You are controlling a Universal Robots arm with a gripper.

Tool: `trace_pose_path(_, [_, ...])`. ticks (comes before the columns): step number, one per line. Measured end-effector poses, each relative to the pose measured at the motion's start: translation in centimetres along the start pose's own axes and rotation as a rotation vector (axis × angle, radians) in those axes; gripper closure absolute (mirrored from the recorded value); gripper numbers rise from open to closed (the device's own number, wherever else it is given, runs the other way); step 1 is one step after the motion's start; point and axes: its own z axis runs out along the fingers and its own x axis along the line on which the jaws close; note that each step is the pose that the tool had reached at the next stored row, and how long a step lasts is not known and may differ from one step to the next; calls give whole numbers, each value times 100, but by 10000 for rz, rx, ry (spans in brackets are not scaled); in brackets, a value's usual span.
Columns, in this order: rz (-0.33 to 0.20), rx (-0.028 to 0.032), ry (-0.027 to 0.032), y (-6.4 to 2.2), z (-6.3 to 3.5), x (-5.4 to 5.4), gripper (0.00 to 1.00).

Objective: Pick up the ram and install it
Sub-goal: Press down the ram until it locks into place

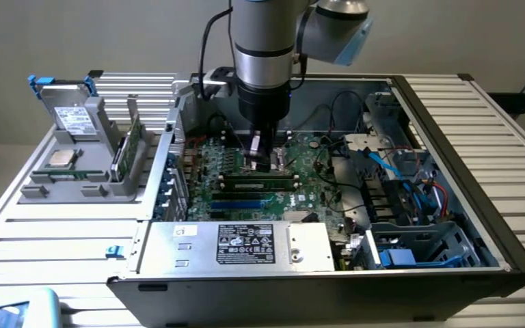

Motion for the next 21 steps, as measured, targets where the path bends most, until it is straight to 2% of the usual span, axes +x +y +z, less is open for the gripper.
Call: trace_pose_path(21, [3060,-115,114,0,0,0,89])
